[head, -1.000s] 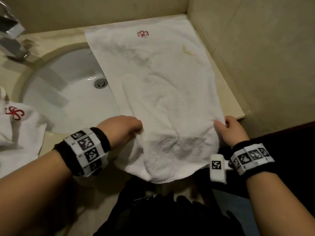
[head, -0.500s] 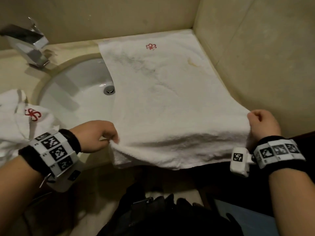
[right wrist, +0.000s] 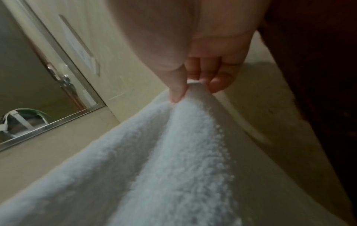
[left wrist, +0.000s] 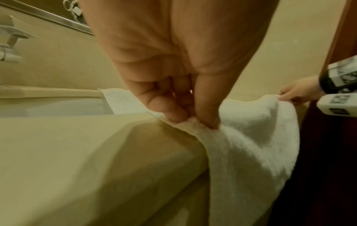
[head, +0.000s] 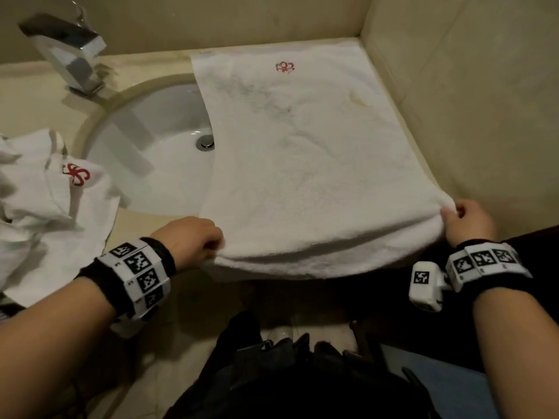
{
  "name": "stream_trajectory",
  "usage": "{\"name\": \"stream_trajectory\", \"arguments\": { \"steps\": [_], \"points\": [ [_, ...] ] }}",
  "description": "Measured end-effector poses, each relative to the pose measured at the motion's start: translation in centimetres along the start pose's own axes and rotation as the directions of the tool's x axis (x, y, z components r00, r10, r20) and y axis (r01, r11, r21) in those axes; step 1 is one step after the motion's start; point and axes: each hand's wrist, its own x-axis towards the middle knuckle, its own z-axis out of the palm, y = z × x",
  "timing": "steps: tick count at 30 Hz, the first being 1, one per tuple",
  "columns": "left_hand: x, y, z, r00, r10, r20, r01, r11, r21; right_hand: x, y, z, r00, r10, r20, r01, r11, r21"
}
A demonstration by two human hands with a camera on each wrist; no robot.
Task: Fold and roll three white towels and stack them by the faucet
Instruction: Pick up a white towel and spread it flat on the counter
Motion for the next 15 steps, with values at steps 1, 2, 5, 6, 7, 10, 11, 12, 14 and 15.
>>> {"name": "stream_trajectory", "arguments": {
  "steps": [1,2,5,6,7,10,11,12,14,15],
  "points": [
    [-0.2,0.0,0.1,1.0,0.014,0.021,-0.014,1.0,-0.002,0.4,-0.2,-0.3,1.0,0.012,0.015,-0.011,0.999,-0.041],
    [-0.4,0.1,0.2,0.999,0.027,0.034,-0.026,1.0,-0.007,0.7,-0.3,-0.4,0.998,0.021,0.052,-0.016,0.995,-0.097],
    [-0.8,0.3,0.4,0.997,0.054,0.047,-0.052,0.998,-0.043,0.8,-0.7,0.0,0.991,0.039,0.131,-0.012,0.98,-0.197],
    [-0.8,0.3,0.2,0.997,0.055,0.049,-0.053,0.997,-0.056,0.9,-1.1,0.1,0.993,0.036,0.114,-0.015,0.983,-0.181],
    [-0.8,0.3,0.2,0.997,0.054,0.054,-0.051,0.996,-0.07,0.9,-1.4,0.3,0.996,0.017,0.09,-0.003,0.987,-0.159],
    [-0.5,-0.2,-0.7,0.998,0.034,0.048,-0.028,0.992,-0.124,1.1,-3.9,0.6,0.989,-0.097,0.108,0.11,0.986,-0.122],
    [-0.2,-0.6,-1.4,0.999,0.014,0.029,-0.009,0.987,-0.163,1.3,-5.2,0.7,0.981,-0.14,0.136,0.155,0.982,-0.106],
    [0.0,-1.1,-2.1,1.0,-0.018,0.003,0.018,0.974,-0.224,1.4,-6.4,0.9,0.968,-0.184,0.17,0.202,0.975,-0.095],
    [1.1,-2.5,-3.9,0.988,-0.13,-0.082,0.091,0.926,-0.368,2.0,-9.3,1.3,0.934,-0.275,0.228,0.3,0.95,-0.082],
    [1.8,-3.2,-4.8,0.972,-0.199,-0.122,0.13,0.897,-0.423,2.4,-10.6,1.5,0.917,-0.314,0.247,0.342,0.937,-0.079]
  ]
}}
